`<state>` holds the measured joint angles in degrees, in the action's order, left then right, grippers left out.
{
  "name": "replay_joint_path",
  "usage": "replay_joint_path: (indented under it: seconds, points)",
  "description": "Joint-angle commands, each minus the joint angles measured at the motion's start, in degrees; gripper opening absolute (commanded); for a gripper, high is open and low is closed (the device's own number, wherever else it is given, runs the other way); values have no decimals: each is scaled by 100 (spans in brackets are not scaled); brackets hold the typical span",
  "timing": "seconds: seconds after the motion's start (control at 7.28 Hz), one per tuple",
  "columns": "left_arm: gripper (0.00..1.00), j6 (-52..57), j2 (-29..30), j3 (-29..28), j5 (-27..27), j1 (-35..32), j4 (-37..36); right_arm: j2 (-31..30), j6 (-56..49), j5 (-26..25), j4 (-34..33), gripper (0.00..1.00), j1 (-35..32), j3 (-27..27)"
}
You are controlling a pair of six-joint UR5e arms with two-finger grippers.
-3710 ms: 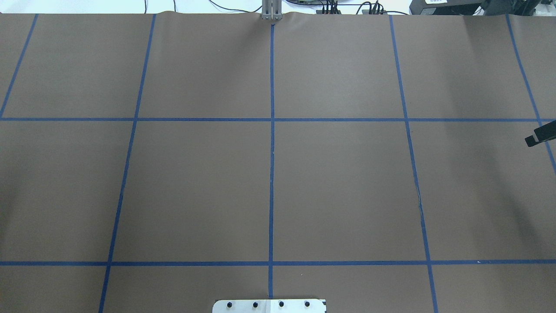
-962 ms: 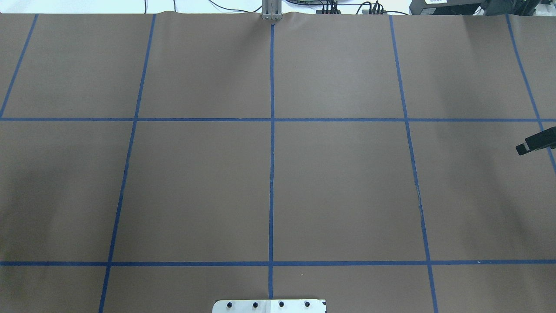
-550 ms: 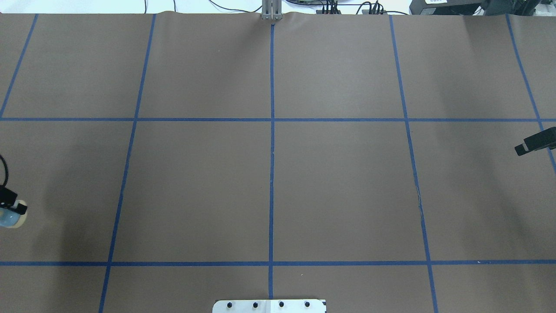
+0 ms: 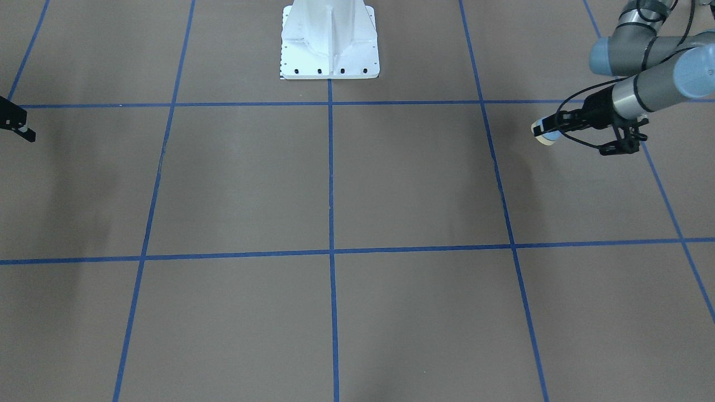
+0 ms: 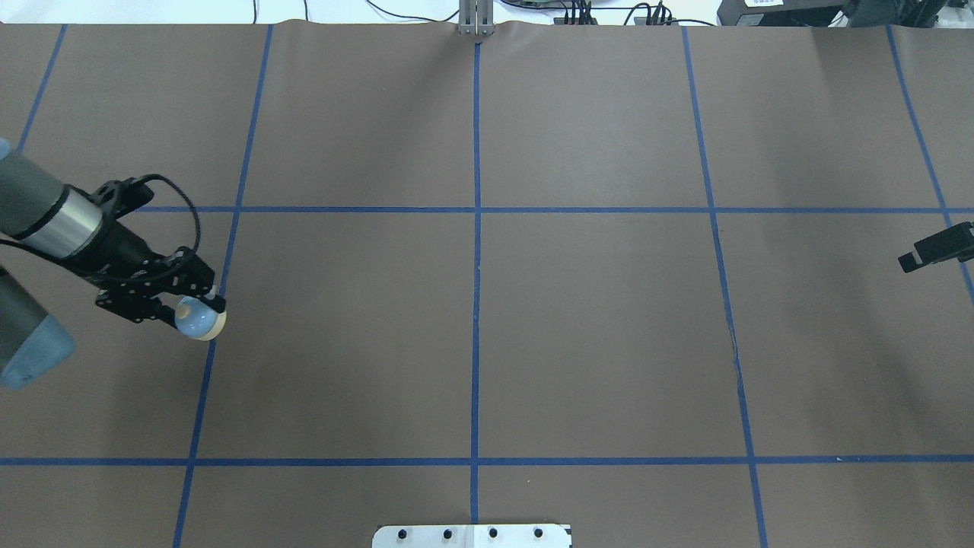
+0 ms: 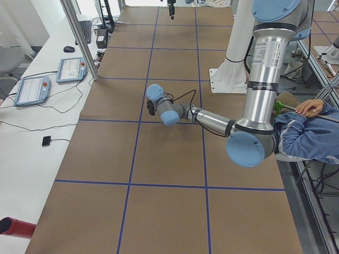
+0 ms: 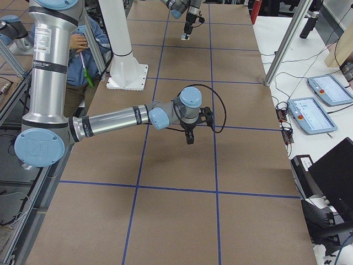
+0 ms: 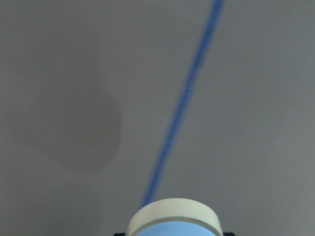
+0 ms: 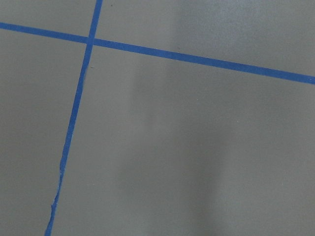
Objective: Place and press bell with both arms
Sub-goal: 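Carry the bell with the left gripper toward the table centre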
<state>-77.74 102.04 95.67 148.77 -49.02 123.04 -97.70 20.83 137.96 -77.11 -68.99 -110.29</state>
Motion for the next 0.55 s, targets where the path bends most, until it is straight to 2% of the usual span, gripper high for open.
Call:
replay_joint_path:
  seconds: [0.0,0.14,0.27,0.41]
  points:
    - [0,-294,1618,-13,-424,409,-1818,66,0,-15,12,100,61,94]
    - [0,-294,2278,-144,-1002,803,-2620,119,0,-15,12,100,87,147]
    - [0,-294,2981,-650,-1356,1076,-2958,171,-9,-24,12,100,123,226]
    - [0,-311,3667,-1473,-1403,1244,-2970,224,-9,-33,12,100,149,314]
